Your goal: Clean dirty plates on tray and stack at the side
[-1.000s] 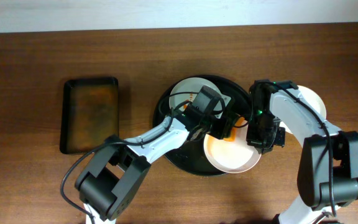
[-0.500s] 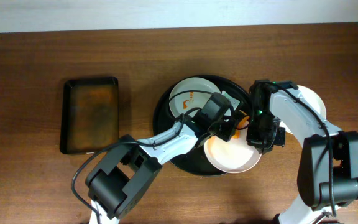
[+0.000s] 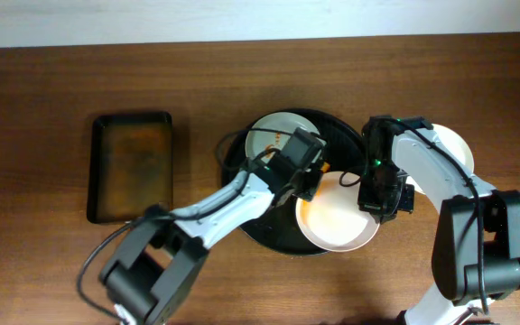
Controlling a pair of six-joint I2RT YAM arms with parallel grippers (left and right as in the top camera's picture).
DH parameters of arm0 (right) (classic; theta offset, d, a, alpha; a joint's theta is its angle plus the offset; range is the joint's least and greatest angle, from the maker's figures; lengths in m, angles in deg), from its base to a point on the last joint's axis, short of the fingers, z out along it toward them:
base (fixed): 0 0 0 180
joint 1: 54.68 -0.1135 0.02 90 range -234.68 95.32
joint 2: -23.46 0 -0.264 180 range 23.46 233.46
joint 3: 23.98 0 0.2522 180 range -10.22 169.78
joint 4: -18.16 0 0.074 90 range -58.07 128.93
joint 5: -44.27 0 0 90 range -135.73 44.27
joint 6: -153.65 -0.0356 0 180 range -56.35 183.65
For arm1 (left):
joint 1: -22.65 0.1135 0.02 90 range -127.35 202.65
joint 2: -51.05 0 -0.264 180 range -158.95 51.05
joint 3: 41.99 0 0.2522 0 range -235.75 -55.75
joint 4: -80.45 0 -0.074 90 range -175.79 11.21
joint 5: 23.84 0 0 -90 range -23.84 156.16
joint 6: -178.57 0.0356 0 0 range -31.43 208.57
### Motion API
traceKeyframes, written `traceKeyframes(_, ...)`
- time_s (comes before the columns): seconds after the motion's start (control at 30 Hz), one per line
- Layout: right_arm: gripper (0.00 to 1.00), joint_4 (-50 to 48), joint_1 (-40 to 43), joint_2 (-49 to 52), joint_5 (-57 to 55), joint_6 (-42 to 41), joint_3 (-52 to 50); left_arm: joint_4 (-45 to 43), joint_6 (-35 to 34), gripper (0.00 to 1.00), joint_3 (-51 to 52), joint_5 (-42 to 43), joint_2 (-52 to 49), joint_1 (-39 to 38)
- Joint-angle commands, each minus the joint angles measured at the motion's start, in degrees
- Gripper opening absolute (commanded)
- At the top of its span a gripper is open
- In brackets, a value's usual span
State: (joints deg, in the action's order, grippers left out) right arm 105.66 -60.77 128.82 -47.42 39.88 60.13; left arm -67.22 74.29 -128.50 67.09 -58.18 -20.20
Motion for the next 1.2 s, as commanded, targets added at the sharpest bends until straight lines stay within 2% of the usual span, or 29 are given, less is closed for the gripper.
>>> traceKeyframes(0.0,0.04,0.1,-0.3,-1.1,-2.0,-0.1,0.6,4.4,0.9,0.00,-0.2,-2.9,8.6,2.2)
traceKeyframes(0.17,0.04,-1.2,-0.3,-1.5,-2.1,-0.1,2.1,17.9,-2.3,0.00,-0.2,-2.9,14.7,7.9)
traceKeyframes(0.3,0.04,0.7,-0.3,-7.2,-8.1,-0.3,8.7,26.5,-3.5,0.00,-0.2,-2.8,15.2,13.9)
traceKeyframes(0.57,0.04,1.9,-2.2,-20.2,-24.0,2.9,11.5,26.9,-3.5,0.00,-0.2,-2.9,15.2,15.8)
traceKeyframes(0.8,0.04,3.1,-11.3,-20.8,-40.8,2.9,11.5,26.9,-3.5,0.00,-0.2,-2.7,15.2,15.8)
traceKeyframes(0.97,0.04,3.4,-22.4,-20.8,-53.8,-0.1,11.5,26.9,-3.5,0.00,-0.2,-2.7,15.2,15.8)
traceKeyframes(1.17,0.04,3.0,-25.0,-20.8,-56.0,-3.8,11.5,26.9,-3.5,0.00,-0.2,-2.7,15.2,15.8)
